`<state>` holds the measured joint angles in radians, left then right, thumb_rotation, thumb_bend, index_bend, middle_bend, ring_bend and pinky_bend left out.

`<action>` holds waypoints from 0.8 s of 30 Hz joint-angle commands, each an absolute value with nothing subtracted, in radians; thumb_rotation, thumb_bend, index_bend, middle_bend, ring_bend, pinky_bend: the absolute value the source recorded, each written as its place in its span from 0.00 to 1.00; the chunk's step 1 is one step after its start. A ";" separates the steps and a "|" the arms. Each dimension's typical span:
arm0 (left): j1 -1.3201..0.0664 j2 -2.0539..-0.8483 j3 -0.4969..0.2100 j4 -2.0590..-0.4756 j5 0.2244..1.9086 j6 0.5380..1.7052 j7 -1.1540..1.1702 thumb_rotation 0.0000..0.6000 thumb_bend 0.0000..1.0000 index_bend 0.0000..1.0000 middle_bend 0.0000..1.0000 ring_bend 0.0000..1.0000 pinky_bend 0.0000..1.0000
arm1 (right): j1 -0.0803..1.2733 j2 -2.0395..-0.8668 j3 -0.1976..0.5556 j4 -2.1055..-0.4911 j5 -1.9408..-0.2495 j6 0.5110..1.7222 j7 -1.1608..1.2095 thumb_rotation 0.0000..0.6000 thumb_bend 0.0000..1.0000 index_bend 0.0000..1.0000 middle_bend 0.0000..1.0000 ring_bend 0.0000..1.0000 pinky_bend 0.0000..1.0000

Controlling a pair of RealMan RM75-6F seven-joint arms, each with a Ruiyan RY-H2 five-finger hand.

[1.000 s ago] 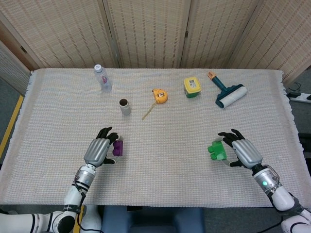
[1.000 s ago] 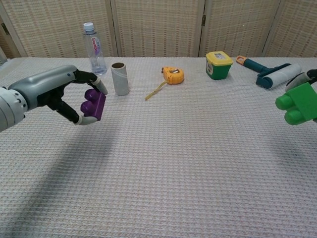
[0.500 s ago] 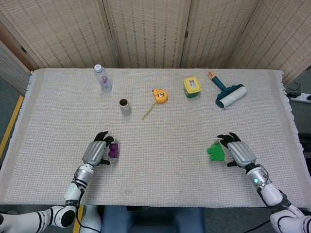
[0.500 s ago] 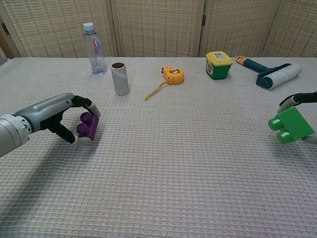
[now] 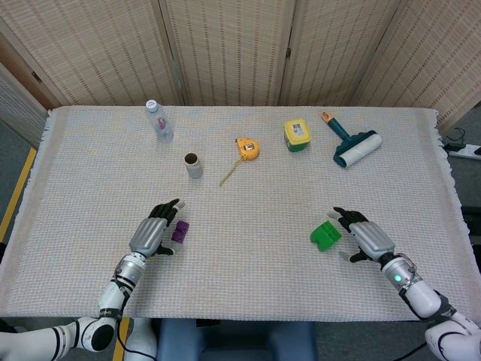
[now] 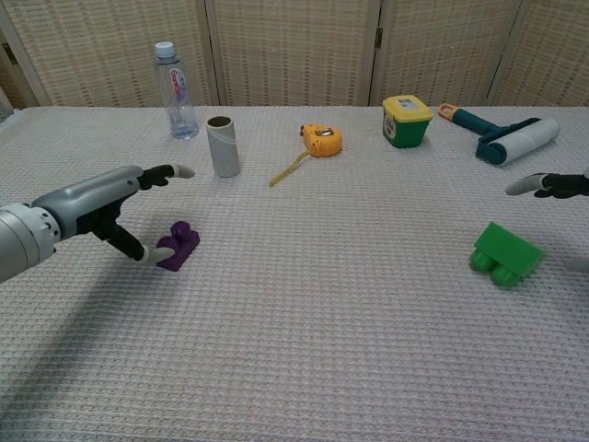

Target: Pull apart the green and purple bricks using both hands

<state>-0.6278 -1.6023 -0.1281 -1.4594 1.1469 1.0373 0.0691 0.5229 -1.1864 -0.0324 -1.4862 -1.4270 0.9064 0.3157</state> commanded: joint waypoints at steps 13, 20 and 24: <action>-0.448 -1.301 0.004 -1.645 1.505 1.349 0.068 1.00 0.32 0.00 0.00 0.00 0.00 | 0.316 -1.072 -0.020 -1.772 -1.385 1.280 -0.112 1.00 0.37 0.00 0.00 0.00 0.00; -0.302 -1.193 0.092 -1.558 1.505 1.447 -0.008 1.00 0.32 0.00 0.00 0.00 0.00 | 0.203 -1.194 -0.045 -1.718 -1.390 1.439 -0.320 1.00 0.37 0.00 0.00 0.00 0.00; -0.200 -1.206 0.081 -1.527 1.388 1.507 0.090 1.00 0.32 0.00 0.00 0.00 0.00 | 0.168 -1.243 -0.039 -1.666 -1.391 1.483 -0.353 1.00 0.37 0.00 0.00 0.00 0.00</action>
